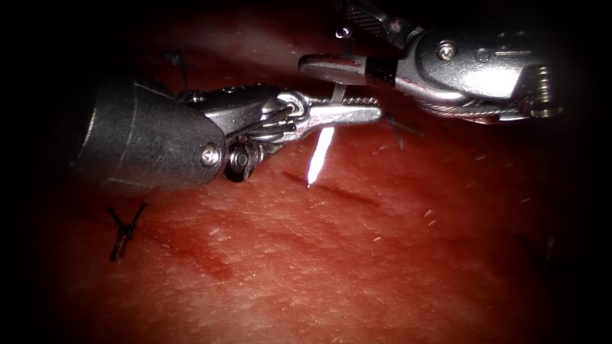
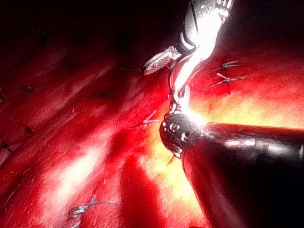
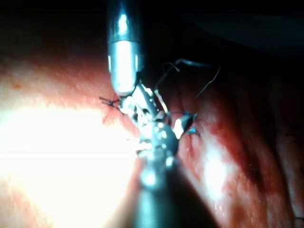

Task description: Wound Closure

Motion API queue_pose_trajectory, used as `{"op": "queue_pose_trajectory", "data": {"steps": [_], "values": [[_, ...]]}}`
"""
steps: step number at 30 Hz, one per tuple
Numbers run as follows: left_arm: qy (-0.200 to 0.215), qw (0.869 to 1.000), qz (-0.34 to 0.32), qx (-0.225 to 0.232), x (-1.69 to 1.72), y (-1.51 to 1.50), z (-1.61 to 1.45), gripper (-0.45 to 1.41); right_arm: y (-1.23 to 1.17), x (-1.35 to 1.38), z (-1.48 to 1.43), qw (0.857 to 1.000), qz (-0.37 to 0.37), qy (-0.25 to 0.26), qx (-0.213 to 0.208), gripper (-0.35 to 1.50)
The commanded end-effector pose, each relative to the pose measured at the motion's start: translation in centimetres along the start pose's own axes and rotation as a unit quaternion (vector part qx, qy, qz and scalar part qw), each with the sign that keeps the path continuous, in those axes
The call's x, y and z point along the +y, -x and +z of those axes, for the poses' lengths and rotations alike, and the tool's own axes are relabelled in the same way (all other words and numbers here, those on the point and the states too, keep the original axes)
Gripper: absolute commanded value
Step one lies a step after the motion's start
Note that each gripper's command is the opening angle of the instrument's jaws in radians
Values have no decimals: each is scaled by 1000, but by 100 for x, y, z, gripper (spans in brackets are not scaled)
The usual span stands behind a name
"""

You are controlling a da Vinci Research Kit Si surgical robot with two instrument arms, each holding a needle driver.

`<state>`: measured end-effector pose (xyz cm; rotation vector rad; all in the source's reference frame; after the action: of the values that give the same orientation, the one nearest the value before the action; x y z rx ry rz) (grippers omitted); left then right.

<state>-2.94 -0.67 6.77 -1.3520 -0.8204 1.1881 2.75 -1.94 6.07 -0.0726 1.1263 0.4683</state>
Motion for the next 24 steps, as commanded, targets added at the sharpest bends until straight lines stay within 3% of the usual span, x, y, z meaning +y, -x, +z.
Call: {"op": "queue_pose_trajectory", "data": {"steps": [1,2,10,11,14,15,20,24], "values": [[2,1000,1,-2,-3,3,6,-45,2,-2,7,1000,-3,1,2,-16],[2,1000,1,-1,-3,4,6,-45,1,-2,7,1000,-2,2,3,-35],[2,1000,3,-1,-1,5,5,-43,3,-3,-2,999,-35,34,-20,-35],[1,1000,27,-1,0,4,6,4,4,-1,-4,999,-37,33,-20,-35],[-1,995,100,-1,0,3,10,105,6,2,-7,998,-43,33,-20,-35],[-2,993,120,0,0,2,11,120,7,3,-8,998,-43,32,-20,-35],[1,982,187,-3,3,-3,7,137,10,6,-15,999,-49,15,-10,-35],[-19,975,220,-9,5,-1,-5,138,17,6,-18,998,-56,11,11,-35]]}}
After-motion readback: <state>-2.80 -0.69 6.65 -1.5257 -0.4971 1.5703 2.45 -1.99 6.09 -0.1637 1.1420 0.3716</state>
